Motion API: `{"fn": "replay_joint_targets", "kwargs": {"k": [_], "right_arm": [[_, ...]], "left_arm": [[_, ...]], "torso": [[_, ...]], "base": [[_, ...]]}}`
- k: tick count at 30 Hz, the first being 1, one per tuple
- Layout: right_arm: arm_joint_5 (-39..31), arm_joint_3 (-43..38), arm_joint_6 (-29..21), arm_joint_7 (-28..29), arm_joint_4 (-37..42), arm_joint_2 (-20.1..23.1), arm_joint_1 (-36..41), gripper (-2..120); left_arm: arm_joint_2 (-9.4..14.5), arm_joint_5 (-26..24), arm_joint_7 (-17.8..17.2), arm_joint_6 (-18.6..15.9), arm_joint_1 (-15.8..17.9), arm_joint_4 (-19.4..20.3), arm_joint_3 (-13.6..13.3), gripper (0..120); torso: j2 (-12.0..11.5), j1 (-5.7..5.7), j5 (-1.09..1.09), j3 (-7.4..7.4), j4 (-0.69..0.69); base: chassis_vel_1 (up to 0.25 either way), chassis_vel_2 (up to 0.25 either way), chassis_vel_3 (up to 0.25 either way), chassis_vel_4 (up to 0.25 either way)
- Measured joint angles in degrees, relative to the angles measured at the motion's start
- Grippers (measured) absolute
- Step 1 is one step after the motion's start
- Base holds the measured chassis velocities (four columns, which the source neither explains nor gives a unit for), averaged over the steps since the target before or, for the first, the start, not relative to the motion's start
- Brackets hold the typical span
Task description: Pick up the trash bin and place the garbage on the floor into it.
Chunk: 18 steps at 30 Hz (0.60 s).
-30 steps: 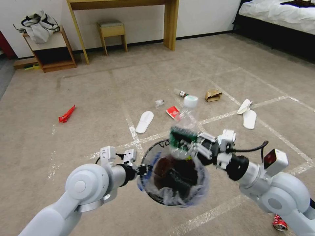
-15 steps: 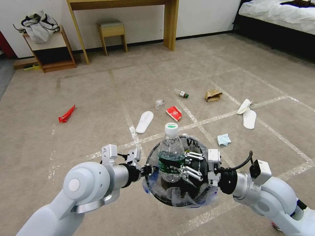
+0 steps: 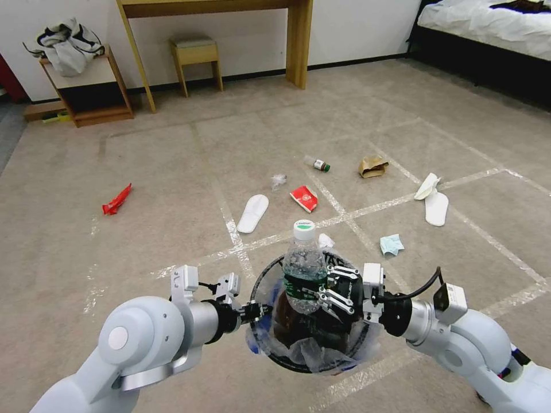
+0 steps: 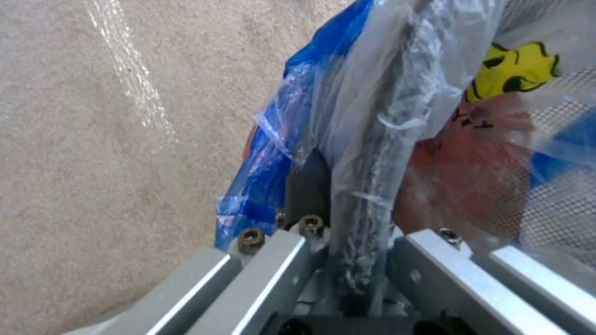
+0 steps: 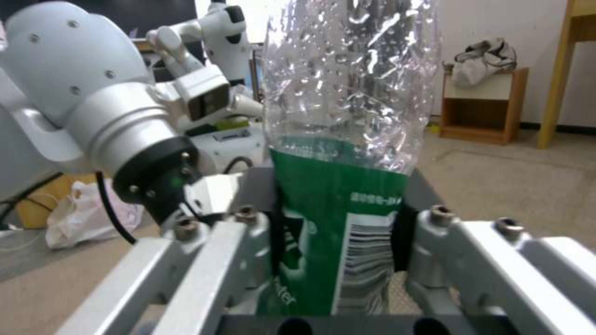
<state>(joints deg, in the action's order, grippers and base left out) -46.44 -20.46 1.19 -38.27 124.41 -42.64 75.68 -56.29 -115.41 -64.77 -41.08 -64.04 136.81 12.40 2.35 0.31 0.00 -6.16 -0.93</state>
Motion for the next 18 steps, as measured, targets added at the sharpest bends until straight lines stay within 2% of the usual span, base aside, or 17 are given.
{"fn": "replay_joint_targets", "kwargs": {"k": [1,5,7,8,10,11,13,14,17,18], "right_arm": [[0.5,0.1,0.1,0.0,-0.3,-0.4,-0.3,41],[1.1,0.3,0.2,0.0,-0.7,-0.8,-0.4,49],[1.6,0.2,0.6,0.0,-0.9,-0.9,-0.3,61],[1.6,0.2,0.6,0.0,-0.9,-0.9,-0.3,61],[1.9,0.1,0.8,-0.6,-1.1,-0.9,-0.1,72],[1.9,0.1,0.8,-0.6,-1.1,-0.9,-0.1,72],[2.1,0.1,0.8,-1.2,-1.3,-0.9,0.0,85],[2.1,0.1,0.8,-1.2,-1.3,-0.9,0.0,85],[2.5,0.3,0.8,-1.6,-1.8,-0.9,0.1,98],[2.5,0.3,0.8,-1.6,-1.8,-0.9,0.1,98]], "left_arm": [[0.0,-0.1,0.0,0.0,-0.3,0.1,0.3,0],[-0.1,-0.1,0.0,0.0,-0.5,0.1,0.7,0],[-0.3,-0.2,0.1,0.0,-0.5,0.0,1.1,0],[-0.3,-0.2,0.1,0.0,-0.5,0.0,1.1,0],[-0.6,-0.2,0.1,0.1,-0.4,-0.1,1.2,0],[-0.6,-0.2,0.1,0.1,-0.4,-0.1,1.2,0],[-1.0,-0.4,0.2,0.3,-0.3,-0.2,1.3,0],[-1.0,-0.4,0.2,0.3,-0.3,-0.2,1.3,0],[-1.8,-0.4,0.2,0.6,-0.2,-0.3,1.4,0],[-1.8,-0.4,0.2,0.6,-0.2,-0.3,1.4,0]], "torso": [[0.0,0.00,0.00,0.00,0.00],[0.0,0.00,0.00,0.00,0.00],[0.0,0.00,0.00,0.00,0.00],[0.0,0.00,0.00,0.00,0.00],[0.0,0.00,0.00,0.00,0.00],[0.0,0.00,0.00,0.00,0.00],[0.0,0.00,0.00,0.00,0.00],[0.0,0.00,0.00,0.00,0.00],[0.0,0.00,0.00,0.00,0.00],[0.0,0.00,0.00,0.00,0.00]], "base": [[0.000,0.000,0.000,0.000],[0.000,0.000,0.000,0.000],[0.000,0.000,0.000,0.000],[0.000,0.000,0.000,0.000],[0.000,0.000,0.000,0.000],[0.000,0.000,0.000,0.000],[0.000,0.000,0.000,0.000],[0.000,0.000,0.000,0.000],[0.000,0.000,0.000,0.000],[0.000,0.000,0.000,0.000]]}}
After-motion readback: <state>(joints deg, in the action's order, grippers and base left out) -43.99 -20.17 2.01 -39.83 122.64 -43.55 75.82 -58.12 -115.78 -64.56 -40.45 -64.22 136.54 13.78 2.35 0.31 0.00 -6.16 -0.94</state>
